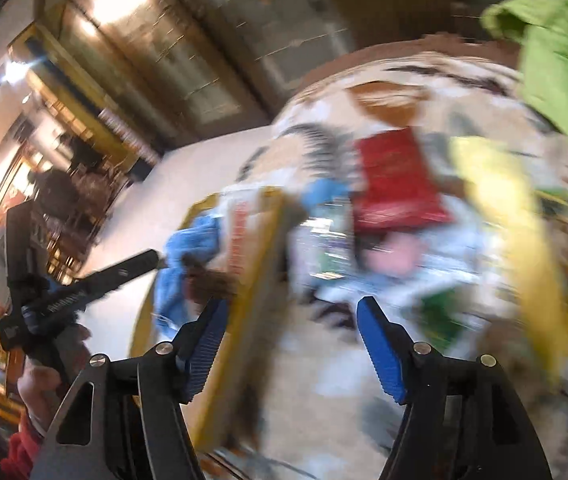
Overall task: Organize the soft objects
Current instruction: 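Open the left tool over the tray while the right tool releases the knit sock there, then move both tools back over the pile on the bed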
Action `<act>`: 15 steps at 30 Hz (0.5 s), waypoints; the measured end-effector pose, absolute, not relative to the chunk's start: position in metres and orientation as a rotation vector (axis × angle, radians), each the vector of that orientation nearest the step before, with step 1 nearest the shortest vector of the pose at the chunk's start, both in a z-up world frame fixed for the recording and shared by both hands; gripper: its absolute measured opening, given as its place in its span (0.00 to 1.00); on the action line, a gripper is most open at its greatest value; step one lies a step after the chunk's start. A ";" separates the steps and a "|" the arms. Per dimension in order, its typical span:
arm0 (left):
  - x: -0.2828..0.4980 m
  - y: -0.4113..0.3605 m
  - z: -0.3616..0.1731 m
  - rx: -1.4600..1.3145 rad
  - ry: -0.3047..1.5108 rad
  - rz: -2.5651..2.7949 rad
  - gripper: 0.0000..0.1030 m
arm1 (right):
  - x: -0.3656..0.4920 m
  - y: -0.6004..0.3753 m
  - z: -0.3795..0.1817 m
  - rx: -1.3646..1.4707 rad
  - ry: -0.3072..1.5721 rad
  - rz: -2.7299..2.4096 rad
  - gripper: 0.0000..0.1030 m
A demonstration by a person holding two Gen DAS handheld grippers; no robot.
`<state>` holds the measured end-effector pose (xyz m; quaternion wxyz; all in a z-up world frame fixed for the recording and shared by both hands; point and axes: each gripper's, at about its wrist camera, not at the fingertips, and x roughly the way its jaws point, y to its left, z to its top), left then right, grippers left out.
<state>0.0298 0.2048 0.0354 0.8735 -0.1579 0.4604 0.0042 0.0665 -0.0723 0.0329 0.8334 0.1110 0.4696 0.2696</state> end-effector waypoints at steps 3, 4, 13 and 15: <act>0.036 0.185 0.039 -0.334 0.969 -0.030 0.71 | 0.061 -0.115 0.030 0.270 0.992 0.506 0.67; 0.038 0.178 0.040 -0.330 0.973 -0.037 0.71 | 0.058 -0.131 0.028 0.288 0.993 0.476 0.67; 0.077 0.113 0.050 -0.289 1.022 -0.100 0.73 | 0.052 -0.202 0.014 0.414 0.998 0.369 0.69; 0.091 0.099 0.050 -0.264 1.032 -0.101 0.73 | 0.053 -0.206 0.015 0.415 0.988 0.369 0.69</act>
